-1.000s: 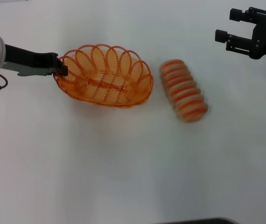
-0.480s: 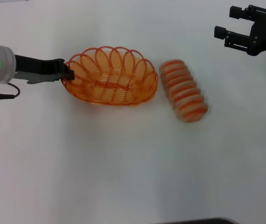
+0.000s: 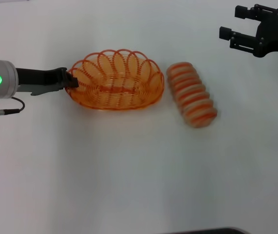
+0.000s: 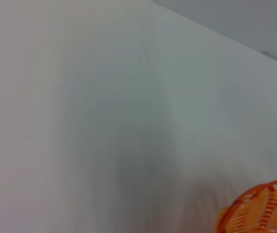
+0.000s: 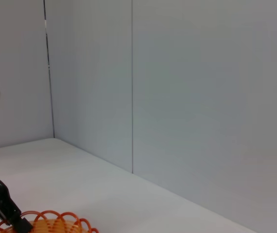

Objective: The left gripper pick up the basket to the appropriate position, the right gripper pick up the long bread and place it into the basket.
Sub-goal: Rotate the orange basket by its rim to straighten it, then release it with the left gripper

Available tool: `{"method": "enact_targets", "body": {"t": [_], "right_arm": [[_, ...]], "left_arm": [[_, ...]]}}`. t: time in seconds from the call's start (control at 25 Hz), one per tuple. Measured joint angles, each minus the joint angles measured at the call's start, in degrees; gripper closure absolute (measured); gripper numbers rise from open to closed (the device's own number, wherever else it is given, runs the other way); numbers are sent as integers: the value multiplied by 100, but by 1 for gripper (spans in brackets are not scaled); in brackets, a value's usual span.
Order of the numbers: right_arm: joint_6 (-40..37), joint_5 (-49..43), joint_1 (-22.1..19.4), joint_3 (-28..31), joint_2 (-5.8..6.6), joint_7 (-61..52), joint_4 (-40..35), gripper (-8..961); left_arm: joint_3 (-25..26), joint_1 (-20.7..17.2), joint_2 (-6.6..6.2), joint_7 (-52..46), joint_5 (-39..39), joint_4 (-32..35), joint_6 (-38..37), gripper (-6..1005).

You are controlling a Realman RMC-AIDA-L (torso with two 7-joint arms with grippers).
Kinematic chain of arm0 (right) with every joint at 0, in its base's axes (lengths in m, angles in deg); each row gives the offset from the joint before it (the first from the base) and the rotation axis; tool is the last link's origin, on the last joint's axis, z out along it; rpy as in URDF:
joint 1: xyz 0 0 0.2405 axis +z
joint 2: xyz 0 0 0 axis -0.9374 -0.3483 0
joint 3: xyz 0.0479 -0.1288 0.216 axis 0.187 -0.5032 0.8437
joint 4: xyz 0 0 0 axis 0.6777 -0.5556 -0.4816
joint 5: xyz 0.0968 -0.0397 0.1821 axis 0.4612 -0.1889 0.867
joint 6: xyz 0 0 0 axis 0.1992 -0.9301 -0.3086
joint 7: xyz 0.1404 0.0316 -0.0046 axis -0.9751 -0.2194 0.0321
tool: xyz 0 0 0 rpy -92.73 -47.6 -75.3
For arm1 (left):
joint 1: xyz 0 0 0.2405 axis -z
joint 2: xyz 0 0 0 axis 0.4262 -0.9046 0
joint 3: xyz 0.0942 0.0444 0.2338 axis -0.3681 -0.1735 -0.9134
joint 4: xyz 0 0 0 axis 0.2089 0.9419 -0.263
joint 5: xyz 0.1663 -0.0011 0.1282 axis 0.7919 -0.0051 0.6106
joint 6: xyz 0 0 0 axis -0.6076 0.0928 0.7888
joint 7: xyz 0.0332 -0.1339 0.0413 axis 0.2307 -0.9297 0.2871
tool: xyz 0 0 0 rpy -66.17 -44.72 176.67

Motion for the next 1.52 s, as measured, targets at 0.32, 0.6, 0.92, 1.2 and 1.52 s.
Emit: {"method": "enact_targets", "body": {"t": [0.32, 0.6, 0.92, 1.2, 1.52], "right_arm": [[4, 2, 15, -2, 0, 7, 13, 254], [22, 17, 16, -1, 0, 65, 79, 254], [37, 38, 41, -1, 0, 147, 152, 255], [28, 39, 42, 0, 0, 154, 154, 255], [31, 31, 41, 0, 0, 200, 152, 254]], "left_arm": [[-179, -121, 0, -87, -117, -7, 287, 914], [-441, -228, 0, -197, -268, -56, 634, 914], [-502, -261, 0, -201, -331, -91, 817, 913], [-527, -267, 0, -202, -367, -166, 908, 913], [-597, -294, 0, -202, -387, -174, 1001, 914]]}}
